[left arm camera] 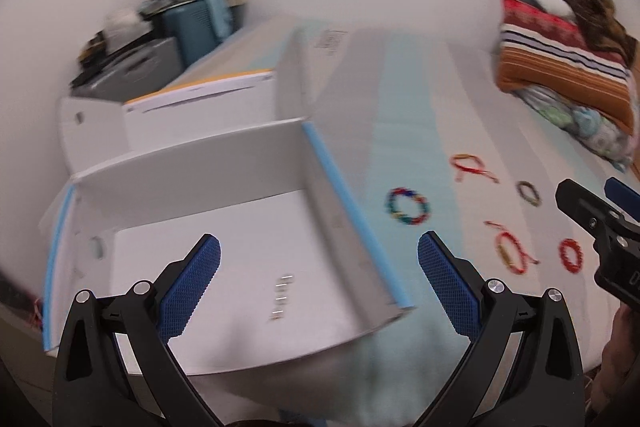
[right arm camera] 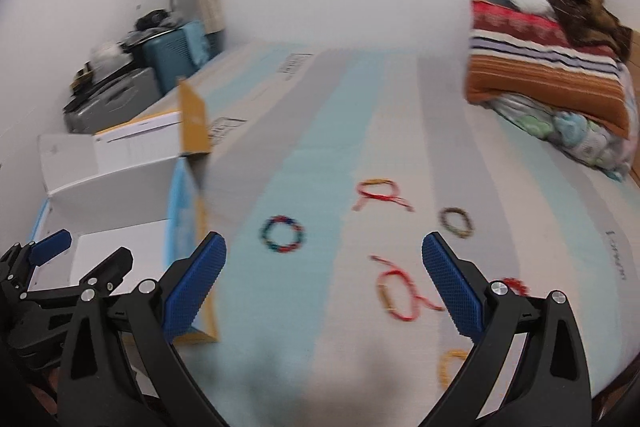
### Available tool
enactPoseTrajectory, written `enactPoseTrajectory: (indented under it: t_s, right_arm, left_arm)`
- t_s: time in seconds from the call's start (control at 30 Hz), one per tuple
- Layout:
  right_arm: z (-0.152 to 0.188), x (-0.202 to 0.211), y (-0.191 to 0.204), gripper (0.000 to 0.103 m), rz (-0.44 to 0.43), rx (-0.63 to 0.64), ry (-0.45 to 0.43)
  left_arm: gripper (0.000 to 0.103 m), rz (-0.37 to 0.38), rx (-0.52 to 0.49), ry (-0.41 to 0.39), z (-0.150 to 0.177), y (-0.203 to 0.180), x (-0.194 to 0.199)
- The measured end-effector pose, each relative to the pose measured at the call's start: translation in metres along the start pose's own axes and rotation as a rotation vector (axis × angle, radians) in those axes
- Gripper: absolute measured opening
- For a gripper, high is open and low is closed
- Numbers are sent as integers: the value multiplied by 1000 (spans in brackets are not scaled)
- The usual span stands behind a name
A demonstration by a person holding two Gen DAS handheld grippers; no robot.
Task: Organize jewelry
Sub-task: 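Open both tools to drop the bracelet and pearls into the box, then grasp the yellow bracelet with the left tool while the right tool grasps the red bracelet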
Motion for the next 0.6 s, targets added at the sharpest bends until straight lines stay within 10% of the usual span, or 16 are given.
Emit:
enactPoseTrajectory:
  t_s: [0.6]
  right_arm:
    - [54,-4,-212,95,249,-196,50]
  left_arm:
    - [97,270,-130,28,37,-182,-28]
Point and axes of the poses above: each gripper's, at about its wrist camera, not at the fingertips, and x roughly against the way its jaws point, y to its left, z to its underside, the point moved 10 cm from there along -x, roughly the way its jaws point, and after that the axes turned 11 degrees about -y, right-handed, at the moved point
